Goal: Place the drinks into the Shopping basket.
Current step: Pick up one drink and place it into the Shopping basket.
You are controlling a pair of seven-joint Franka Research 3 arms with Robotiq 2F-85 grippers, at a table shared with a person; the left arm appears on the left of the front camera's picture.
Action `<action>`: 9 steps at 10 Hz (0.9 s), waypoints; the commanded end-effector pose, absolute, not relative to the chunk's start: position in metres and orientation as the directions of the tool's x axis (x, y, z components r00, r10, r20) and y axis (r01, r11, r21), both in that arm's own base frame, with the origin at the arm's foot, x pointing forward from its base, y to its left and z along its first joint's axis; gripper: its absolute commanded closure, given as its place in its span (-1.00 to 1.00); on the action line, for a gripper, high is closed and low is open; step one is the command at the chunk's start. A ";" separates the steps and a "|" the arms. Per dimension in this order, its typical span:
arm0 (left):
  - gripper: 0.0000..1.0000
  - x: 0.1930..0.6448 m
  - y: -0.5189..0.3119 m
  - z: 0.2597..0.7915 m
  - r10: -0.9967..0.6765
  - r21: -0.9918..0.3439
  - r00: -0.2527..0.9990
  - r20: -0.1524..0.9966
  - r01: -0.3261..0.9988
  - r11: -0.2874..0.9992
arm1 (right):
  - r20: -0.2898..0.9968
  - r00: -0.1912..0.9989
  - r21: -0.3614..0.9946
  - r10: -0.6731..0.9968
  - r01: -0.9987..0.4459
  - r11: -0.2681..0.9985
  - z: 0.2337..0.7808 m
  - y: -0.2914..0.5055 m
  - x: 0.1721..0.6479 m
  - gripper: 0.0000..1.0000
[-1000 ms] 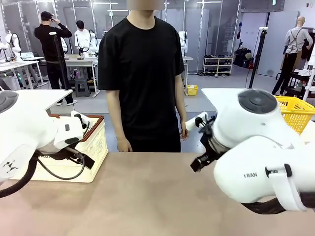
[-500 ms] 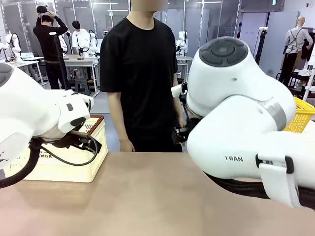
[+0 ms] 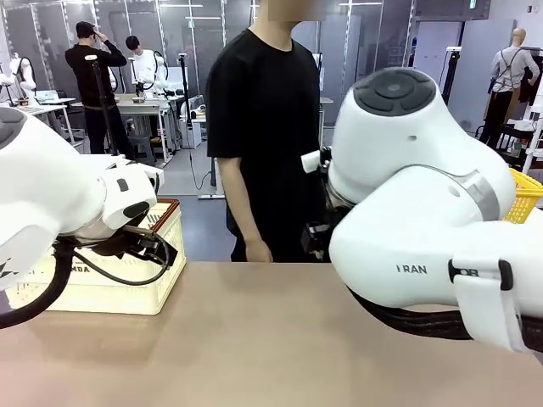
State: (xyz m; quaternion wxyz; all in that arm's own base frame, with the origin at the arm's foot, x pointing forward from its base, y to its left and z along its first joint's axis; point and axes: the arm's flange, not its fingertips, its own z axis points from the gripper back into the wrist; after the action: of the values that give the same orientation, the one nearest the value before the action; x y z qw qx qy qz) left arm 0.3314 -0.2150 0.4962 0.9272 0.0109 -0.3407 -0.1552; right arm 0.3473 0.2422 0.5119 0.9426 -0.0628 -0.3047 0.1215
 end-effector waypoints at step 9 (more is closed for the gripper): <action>-1.00 0.351 -0.065 0.374 -0.164 0.154 0.874 0.457 0.105 0.983 | 0.333 0.941 -0.097 0.063 -0.032 0.995 0.393 0.103 0.385 -1.00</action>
State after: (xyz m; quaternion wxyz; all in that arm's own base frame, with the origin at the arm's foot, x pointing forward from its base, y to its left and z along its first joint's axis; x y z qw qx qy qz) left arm 0.4070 -0.0800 0.4083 0.9709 0.0669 -0.2203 -0.0658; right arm 0.4014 0.1079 0.3995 0.9850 -0.0592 -0.1586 0.0322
